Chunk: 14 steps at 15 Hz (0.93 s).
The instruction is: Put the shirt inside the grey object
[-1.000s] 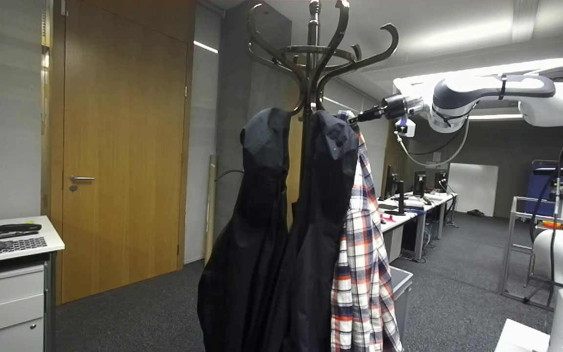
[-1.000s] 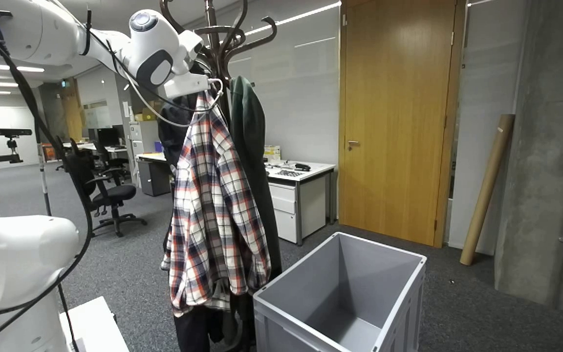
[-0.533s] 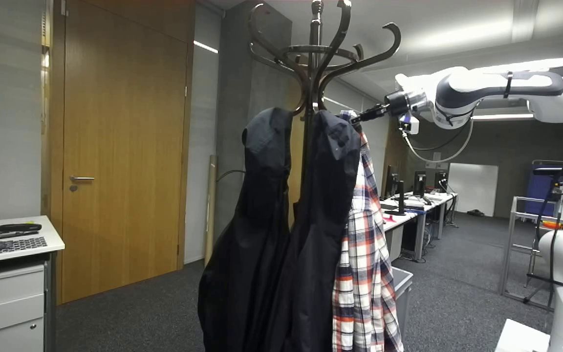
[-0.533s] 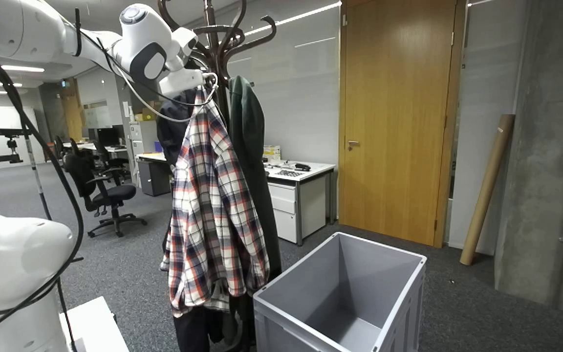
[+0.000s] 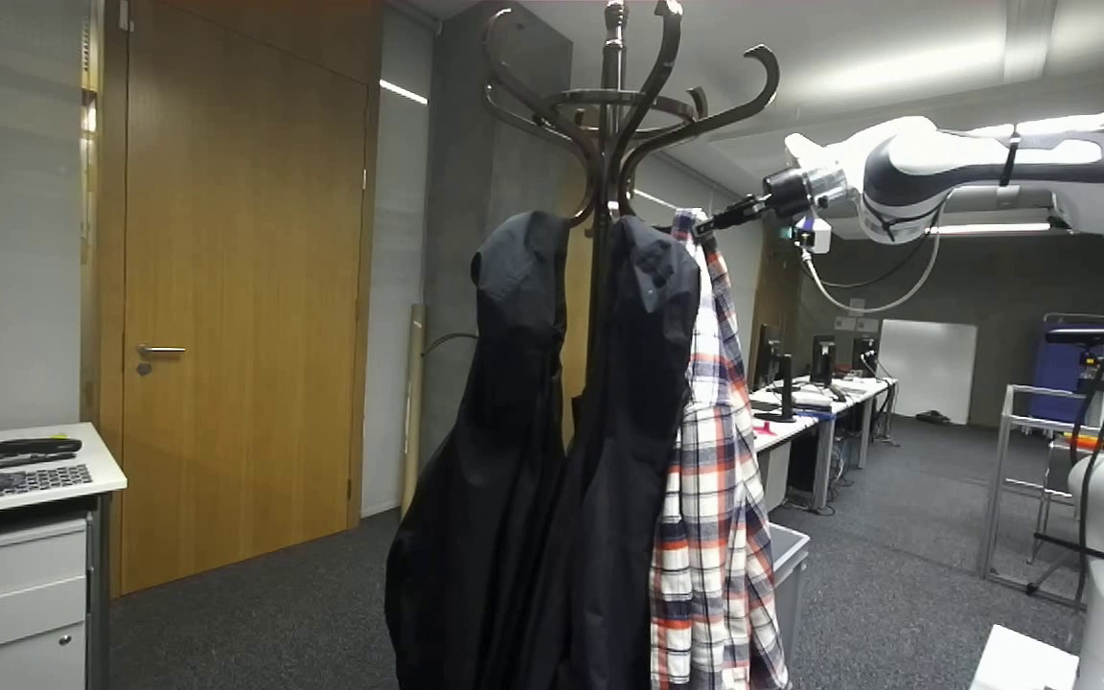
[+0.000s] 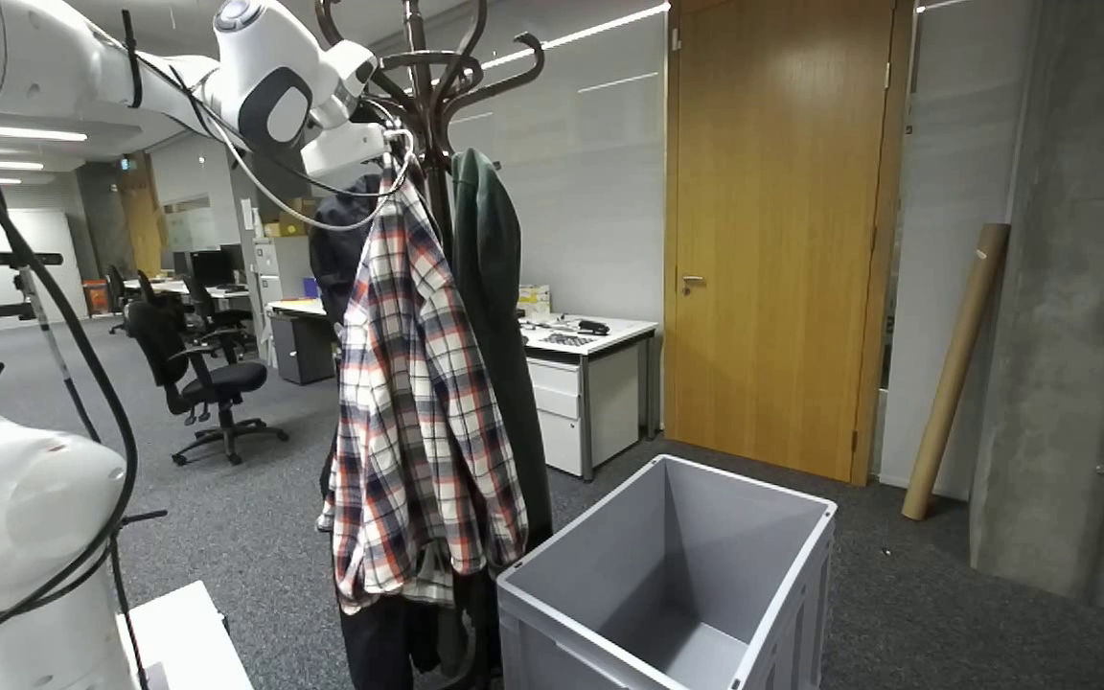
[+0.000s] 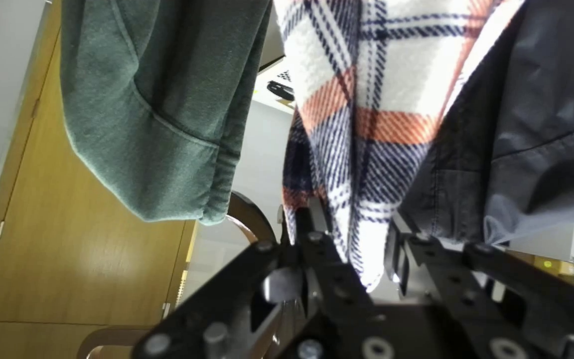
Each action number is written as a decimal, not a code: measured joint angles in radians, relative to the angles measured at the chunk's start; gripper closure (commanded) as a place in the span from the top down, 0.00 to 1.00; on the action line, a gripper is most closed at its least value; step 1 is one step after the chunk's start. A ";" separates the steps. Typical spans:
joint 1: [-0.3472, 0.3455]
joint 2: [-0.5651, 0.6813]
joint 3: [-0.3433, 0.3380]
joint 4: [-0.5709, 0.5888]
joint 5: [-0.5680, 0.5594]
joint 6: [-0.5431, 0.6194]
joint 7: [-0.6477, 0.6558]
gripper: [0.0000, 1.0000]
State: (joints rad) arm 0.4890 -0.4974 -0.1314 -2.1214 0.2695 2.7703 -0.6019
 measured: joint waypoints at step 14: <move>-0.140 -0.040 0.063 0.016 -0.111 -0.010 0.135 0.07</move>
State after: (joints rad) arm 0.3492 -0.5370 -0.0685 -2.1054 0.1587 2.7598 -0.4664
